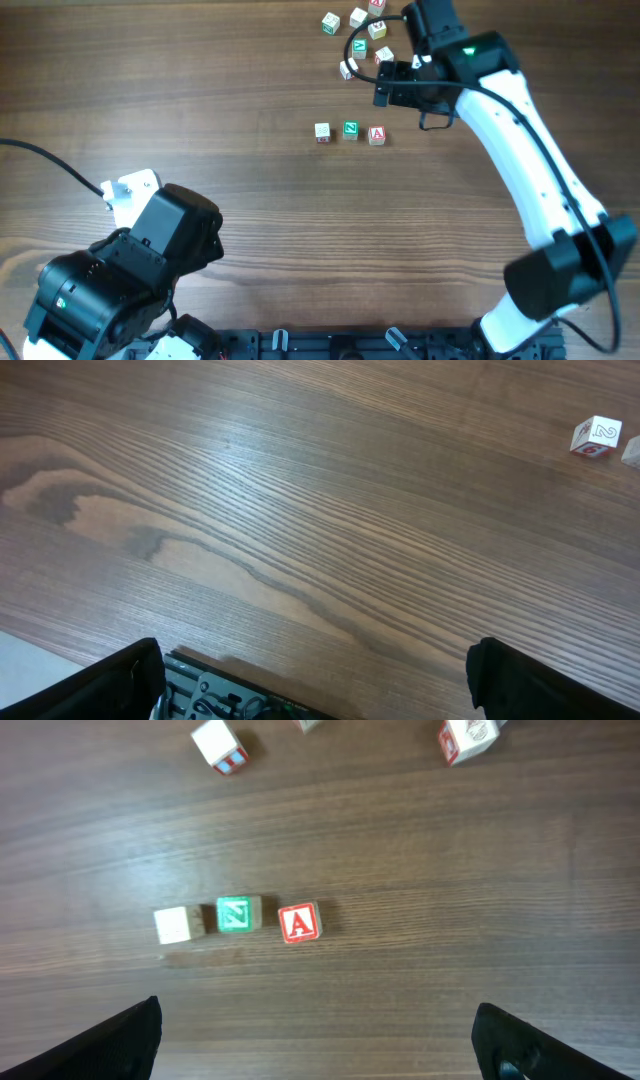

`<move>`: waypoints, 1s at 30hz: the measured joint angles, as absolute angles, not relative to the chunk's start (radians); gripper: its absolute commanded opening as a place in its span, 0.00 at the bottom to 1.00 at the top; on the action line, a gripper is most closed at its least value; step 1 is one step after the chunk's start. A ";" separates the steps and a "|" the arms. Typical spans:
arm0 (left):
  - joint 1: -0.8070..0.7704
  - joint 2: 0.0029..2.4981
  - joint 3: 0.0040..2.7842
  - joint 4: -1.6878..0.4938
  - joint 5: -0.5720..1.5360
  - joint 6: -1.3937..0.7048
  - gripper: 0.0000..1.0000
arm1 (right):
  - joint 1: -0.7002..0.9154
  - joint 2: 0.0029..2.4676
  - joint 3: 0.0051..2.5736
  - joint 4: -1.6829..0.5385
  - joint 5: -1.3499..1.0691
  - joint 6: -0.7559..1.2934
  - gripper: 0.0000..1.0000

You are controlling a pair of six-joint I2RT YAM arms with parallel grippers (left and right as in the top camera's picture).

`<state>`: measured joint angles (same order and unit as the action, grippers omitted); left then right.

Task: Form a horizontal line
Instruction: 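Raise and retract the right gripper up and to the right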

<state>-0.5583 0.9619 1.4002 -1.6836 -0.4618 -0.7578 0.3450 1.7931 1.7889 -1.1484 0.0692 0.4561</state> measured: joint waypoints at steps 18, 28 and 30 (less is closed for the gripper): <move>-0.558 0.962 1.400 -1.684 -0.462 -0.758 1.00 | 0.343 1.657 1.790 -1.165 0.215 0.513 1.00; -0.558 0.962 1.400 -1.684 -0.462 -0.758 1.00 | 0.270 1.657 1.790 -1.102 0.237 0.535 1.00; -0.558 0.962 1.400 -1.684 -0.462 -0.758 1.00 | 0.245 1.657 1.790 -1.098 0.237 0.538 1.00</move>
